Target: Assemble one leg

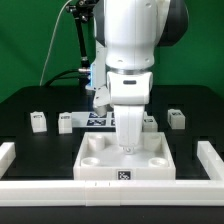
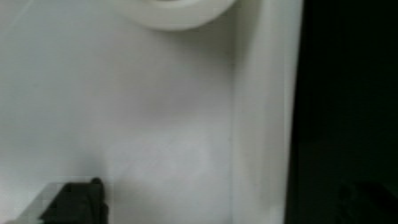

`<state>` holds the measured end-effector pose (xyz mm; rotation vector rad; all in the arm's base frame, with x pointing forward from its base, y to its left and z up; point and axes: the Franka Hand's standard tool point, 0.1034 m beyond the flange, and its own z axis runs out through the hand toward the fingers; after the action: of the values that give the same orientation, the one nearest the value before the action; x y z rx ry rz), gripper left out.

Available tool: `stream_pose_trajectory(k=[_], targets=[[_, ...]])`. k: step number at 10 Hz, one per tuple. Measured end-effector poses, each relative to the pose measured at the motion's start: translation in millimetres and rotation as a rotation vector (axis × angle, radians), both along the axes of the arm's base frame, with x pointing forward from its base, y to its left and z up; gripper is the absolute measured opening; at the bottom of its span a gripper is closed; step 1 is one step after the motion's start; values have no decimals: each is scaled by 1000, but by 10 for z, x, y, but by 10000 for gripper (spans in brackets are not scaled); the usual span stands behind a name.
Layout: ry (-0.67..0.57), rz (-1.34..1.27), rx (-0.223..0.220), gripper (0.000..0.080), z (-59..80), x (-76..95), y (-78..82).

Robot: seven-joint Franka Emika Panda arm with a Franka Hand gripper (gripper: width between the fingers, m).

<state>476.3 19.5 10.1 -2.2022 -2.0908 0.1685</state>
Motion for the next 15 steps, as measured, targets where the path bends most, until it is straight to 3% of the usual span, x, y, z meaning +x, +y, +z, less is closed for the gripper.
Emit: stream_pose_trajectory(k=[2, 4, 5, 6, 7, 15], targets=[[-1, -12, -2, 650, -1, 2, -1], [1, -12, -2, 391, -7, -3, -3], [1, -12, -2, 391, -8, -4, -3], [2, -12, -2, 209, -10, -7, -3], [1, -12, -2, 81, -10, -5, -3], [-19, -11, 1, 70, 9, 41, 15]])
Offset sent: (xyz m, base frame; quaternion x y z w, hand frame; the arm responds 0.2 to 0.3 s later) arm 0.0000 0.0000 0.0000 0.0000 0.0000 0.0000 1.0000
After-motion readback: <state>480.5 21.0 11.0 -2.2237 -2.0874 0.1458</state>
